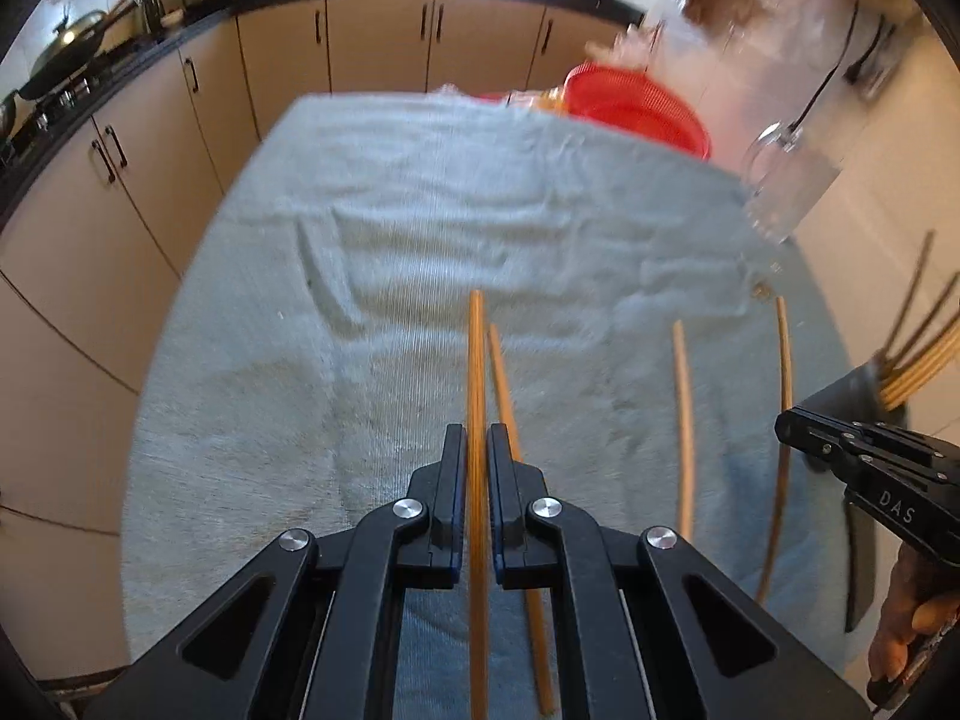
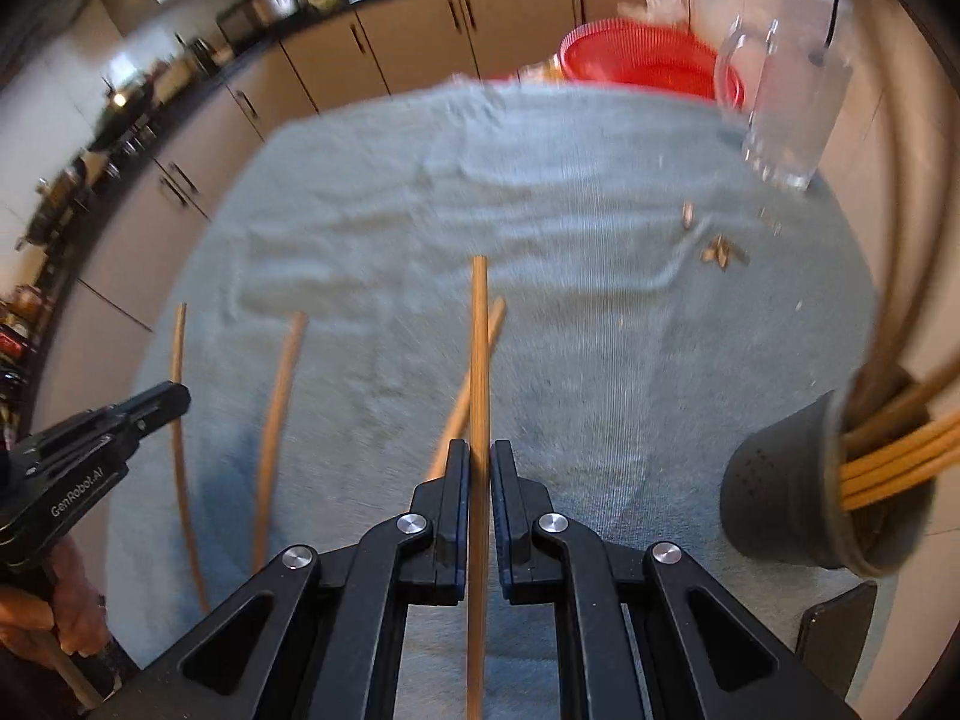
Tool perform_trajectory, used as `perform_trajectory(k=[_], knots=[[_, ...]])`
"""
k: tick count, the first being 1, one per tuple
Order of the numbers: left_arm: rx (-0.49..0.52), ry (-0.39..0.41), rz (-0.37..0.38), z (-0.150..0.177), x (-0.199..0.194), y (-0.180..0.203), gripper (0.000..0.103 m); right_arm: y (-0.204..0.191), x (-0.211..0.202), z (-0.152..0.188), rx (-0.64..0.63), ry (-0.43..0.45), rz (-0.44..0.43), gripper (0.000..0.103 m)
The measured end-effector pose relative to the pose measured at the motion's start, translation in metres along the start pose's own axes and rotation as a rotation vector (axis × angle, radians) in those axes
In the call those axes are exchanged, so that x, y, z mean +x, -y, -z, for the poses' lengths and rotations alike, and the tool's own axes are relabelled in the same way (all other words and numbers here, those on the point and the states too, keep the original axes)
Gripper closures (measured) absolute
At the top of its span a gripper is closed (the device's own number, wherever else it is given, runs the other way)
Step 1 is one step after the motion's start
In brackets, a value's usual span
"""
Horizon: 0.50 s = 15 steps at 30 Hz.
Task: Organize utensils
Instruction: 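Close the right gripper on another chopstick and lift it upright, then carry the upright chopstick with the right gripper over the black holder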
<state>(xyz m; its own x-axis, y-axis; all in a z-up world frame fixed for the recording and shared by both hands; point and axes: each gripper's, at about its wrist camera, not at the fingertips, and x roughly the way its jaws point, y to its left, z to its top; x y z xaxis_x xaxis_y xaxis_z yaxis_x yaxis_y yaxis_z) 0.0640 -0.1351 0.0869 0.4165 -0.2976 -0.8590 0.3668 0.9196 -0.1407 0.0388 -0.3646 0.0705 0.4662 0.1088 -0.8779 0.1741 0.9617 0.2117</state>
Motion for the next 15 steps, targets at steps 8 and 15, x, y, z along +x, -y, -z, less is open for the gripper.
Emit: perform_trajectory(k=[8, 15], knots=[[-0.029, 0.07, 0.03, 0.0, -0.036, -0.002, 0.097, -0.005, -0.051, 0.014, 0.005, 0.122, -0.022, 0.095], [-0.011, 0.132, 0.031, 0.007, -0.074, 0.007, 0.097, -0.003, -0.087, 0.031, 0.027, 0.198, -0.038, 0.095]])
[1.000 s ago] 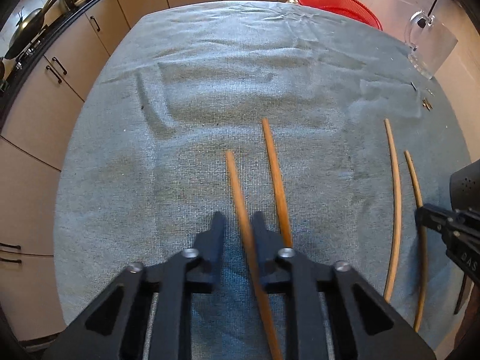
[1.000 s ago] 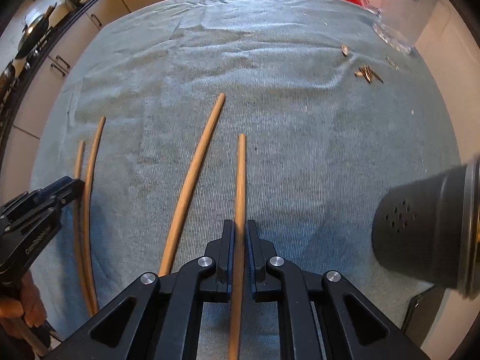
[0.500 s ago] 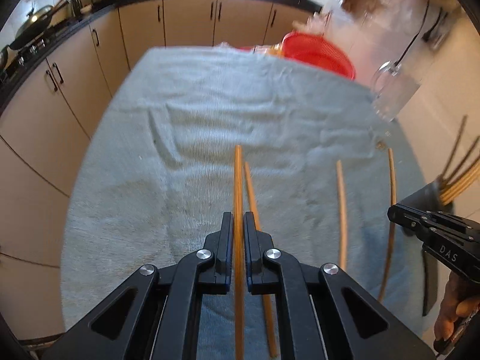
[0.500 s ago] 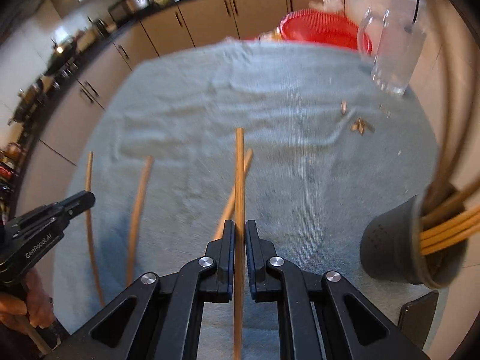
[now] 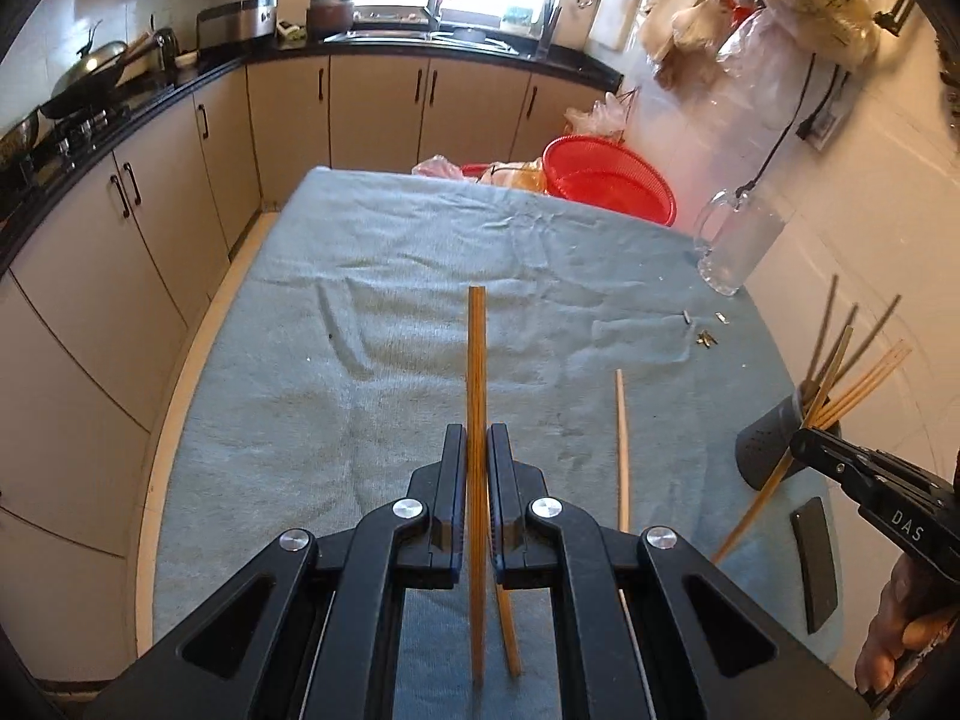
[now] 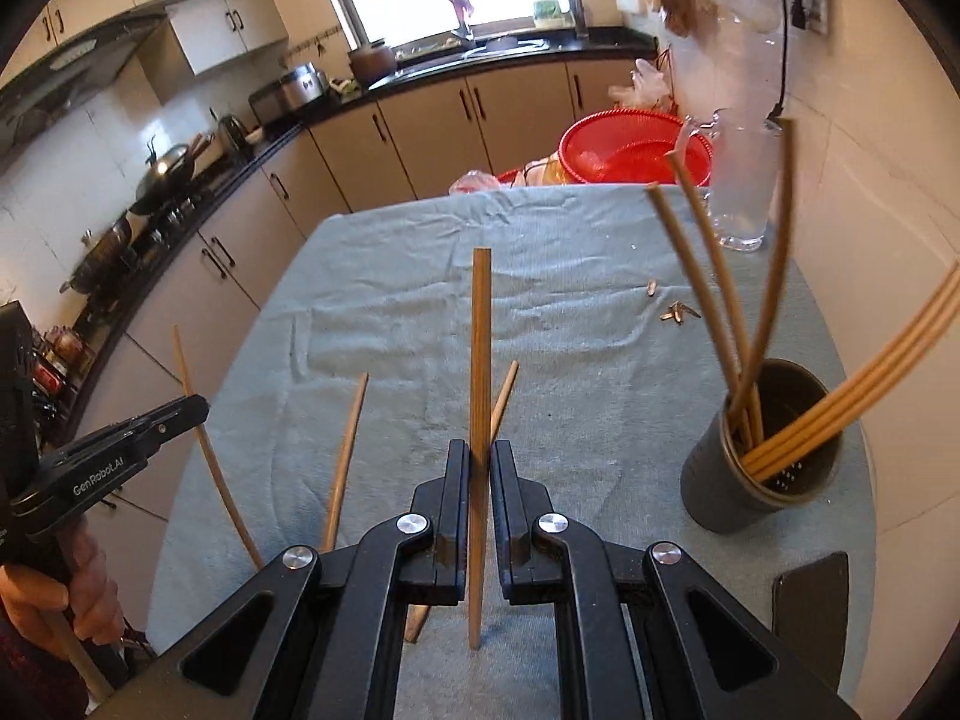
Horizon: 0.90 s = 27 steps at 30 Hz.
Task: Organize utensils
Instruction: 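Carry the upright chopstick with the right gripper over the black holder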
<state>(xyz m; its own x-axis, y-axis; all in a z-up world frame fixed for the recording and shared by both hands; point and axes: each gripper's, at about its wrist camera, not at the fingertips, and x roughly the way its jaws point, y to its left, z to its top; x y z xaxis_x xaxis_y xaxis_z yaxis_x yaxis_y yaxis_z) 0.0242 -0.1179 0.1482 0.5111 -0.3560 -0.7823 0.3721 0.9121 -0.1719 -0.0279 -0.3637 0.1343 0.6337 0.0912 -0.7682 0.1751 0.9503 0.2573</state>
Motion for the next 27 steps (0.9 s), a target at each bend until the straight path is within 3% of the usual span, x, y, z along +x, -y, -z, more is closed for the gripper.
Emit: perform_trajectory(k=[27], knots=[[0.043, 0.159, 0.003, -0.02, -0.092, 0.03, 0.097, 0.008, -0.089, -0.014, 0.051, 0.194, -0.078, 0.096]])
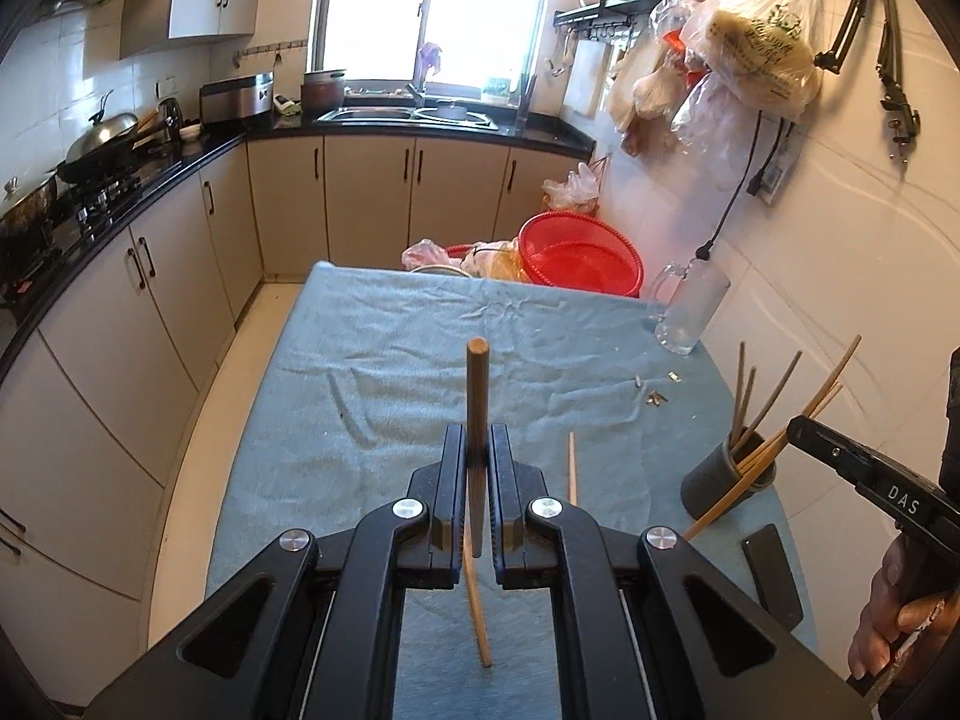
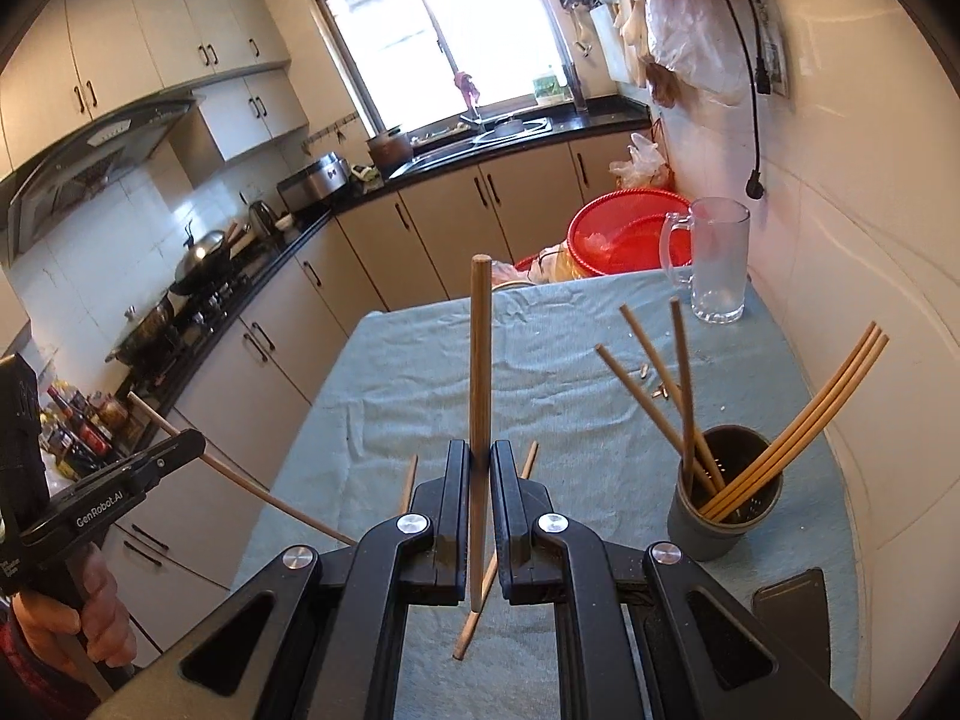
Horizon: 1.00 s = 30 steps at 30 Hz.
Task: Organize utensils
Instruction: 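Carry the upright chopstick with the right gripper over the black holder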
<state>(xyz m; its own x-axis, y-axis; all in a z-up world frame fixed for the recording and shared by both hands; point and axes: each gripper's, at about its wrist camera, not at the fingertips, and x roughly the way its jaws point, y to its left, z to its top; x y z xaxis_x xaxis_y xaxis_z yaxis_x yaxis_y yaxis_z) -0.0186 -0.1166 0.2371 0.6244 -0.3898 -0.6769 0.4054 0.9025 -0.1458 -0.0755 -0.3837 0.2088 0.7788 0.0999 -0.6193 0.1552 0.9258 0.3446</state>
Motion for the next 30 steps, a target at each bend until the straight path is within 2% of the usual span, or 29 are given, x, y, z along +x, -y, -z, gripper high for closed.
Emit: perform_trajectory(k=[11, 30], knots=[[0.054, 0.027, 0.023, -0.01, -0.01, 0.029, 0.097, 0.008, -0.025, -0.008, 0.031, 0.048, -0.016, 0.095], [0.155, 0.02, 0.083, -0.019, -0.004, 0.083, 0.097, 0.043, -0.074, -0.008, 0.106, 0.133, 0.004, 0.095]])
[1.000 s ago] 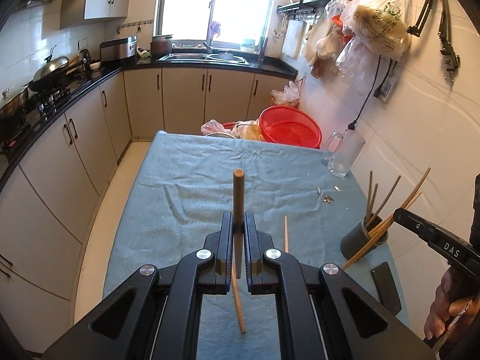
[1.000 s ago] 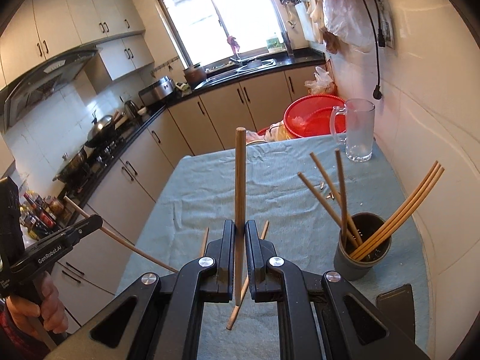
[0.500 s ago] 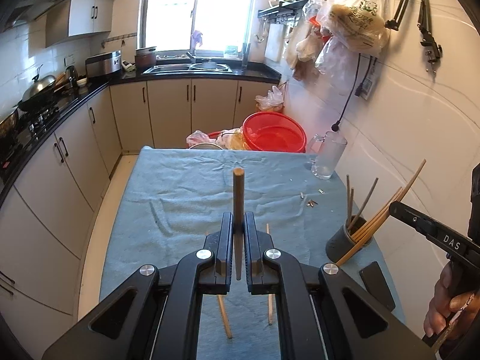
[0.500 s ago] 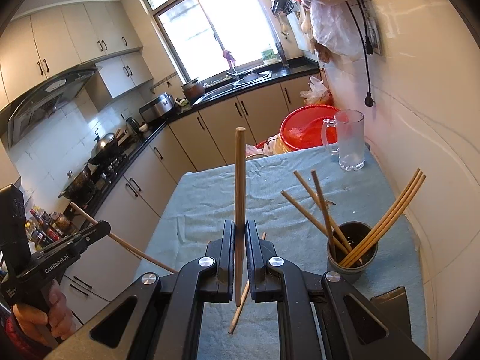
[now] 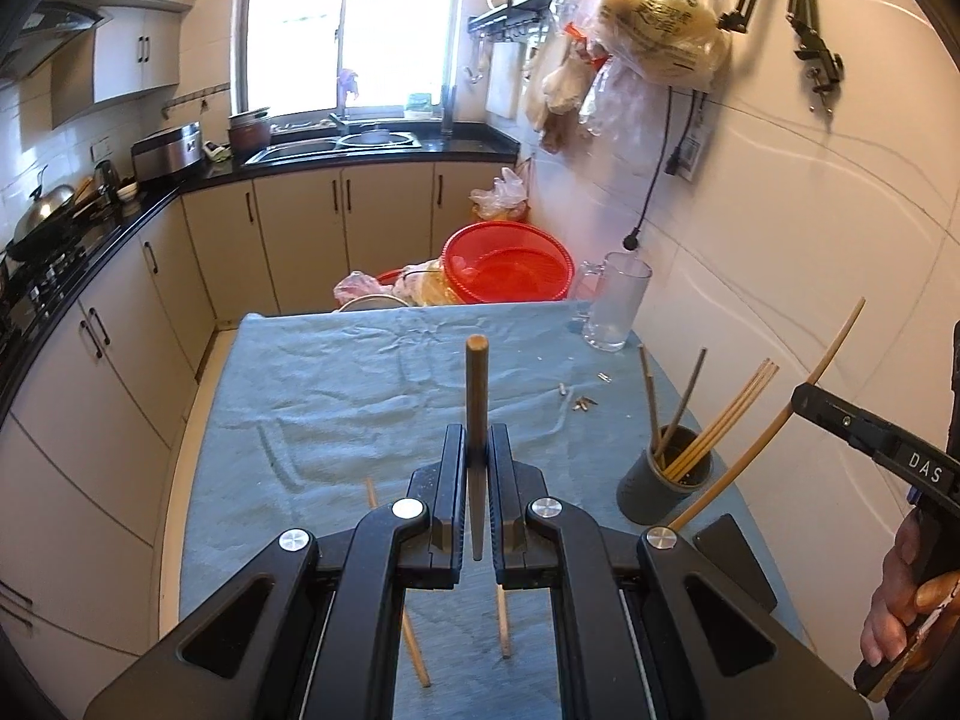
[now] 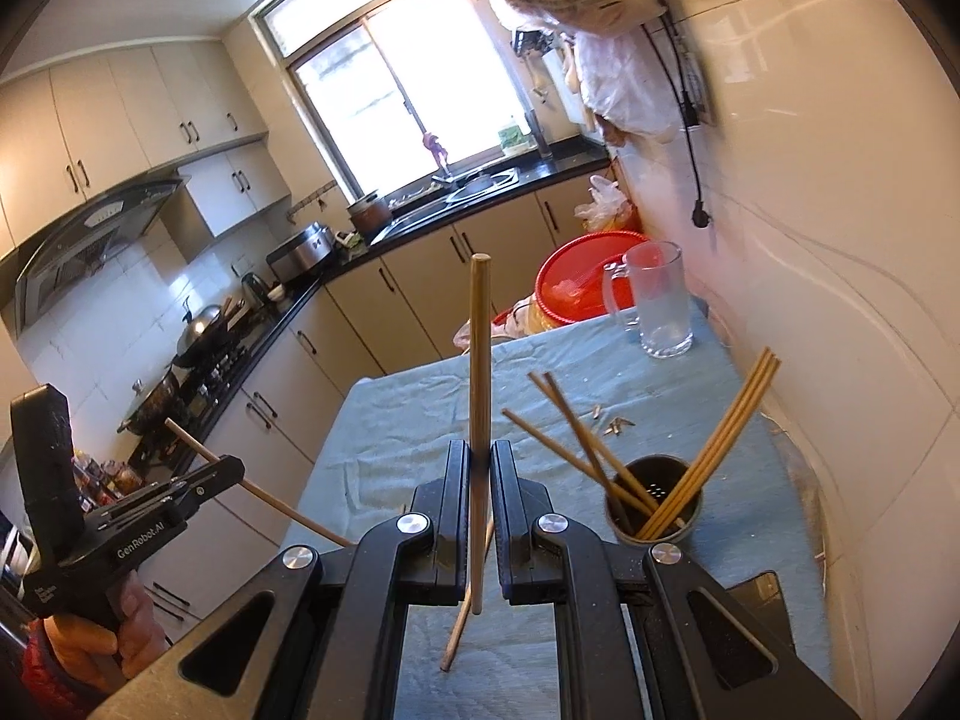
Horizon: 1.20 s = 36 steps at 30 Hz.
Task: Organize utensils
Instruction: 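Carry the upright chopstick with the right gripper over the black holder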
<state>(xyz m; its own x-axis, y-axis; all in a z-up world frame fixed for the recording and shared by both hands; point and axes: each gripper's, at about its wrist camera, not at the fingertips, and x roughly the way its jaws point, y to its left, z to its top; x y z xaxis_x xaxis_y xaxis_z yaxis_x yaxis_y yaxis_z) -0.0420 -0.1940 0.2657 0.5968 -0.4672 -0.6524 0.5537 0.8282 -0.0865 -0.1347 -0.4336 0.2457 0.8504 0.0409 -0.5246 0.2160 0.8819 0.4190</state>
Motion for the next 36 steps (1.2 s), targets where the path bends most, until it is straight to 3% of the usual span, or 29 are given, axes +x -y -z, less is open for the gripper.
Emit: perform_trajectory(k=[16, 36], knots=[[0.101, 0.004, 0.067, -0.012, 0.007, 0.053, 0.097, 0.046, -0.044, -0.008, 0.098, 0.081, 0.06, 0.095], [0.172, 0.012, 0.188, -0.031, 0.017, 0.123, 0.097, 0.096, -0.066, -0.017, 0.142, 0.12, 0.133, 0.096]])
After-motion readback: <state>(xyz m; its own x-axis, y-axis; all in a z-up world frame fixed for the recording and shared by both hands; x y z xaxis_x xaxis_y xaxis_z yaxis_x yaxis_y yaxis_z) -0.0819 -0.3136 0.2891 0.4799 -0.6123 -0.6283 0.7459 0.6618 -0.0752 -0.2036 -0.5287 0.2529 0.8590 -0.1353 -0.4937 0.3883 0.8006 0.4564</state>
